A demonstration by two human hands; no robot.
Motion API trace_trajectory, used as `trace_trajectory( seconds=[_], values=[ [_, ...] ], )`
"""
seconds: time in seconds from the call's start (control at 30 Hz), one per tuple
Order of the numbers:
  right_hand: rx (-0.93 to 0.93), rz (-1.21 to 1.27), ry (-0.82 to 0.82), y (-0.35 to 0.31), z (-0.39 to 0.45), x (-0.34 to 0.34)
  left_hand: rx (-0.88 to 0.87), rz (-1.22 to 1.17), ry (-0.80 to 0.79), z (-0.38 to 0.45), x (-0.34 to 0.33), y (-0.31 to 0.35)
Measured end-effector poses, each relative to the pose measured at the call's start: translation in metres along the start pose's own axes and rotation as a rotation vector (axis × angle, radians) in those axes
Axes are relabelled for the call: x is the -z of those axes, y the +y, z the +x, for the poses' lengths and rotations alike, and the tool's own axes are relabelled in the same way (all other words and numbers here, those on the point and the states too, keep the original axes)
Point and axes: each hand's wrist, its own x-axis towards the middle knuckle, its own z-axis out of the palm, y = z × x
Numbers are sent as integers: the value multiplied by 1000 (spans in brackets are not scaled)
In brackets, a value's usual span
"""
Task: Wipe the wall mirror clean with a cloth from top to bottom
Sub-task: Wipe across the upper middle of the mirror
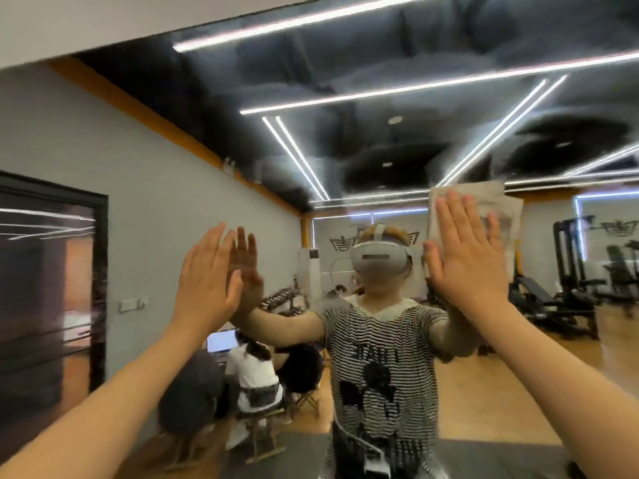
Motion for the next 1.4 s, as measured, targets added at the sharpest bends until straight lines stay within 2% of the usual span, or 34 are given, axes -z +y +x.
trace_trajectory(
  seconds=[0.13,0.33,0.53,0.67,0.77,0.93,1.17,1.23,1.33,1.4],
  values=[
    [-21,-14,-6,-2,-1,2,182,-36,-1,-4,-16,-21],
    [-29,-33,-4,-3,-1,3,152,-98,64,-8,-31,-23],
    [-233,-6,-12,-54,2,-2,143,-91,82,-7,-34,-22],
    [-58,-28,-82,-115,2,-16,140,-68,69,-7,-34,-24],
    [23,-61,-66,-144,3,-23,133,-72,65,-7,-34,-23],
    [207,-73,-165,-105,8,-15,129,-72,54,-7,-32,-25],
    [-88,-54,-77,2,2,9,133,-82,58,-7,-33,-28],
    [-163,-25,-44,3,4,9,132,-72,64,-7,-33,-27],
    [-318,32,5,-25,8,2,135,-65,73,-7,-36,-26],
    [-352,52,25,-47,12,-3,130,-61,88,-7,-38,-27]
  ],
)
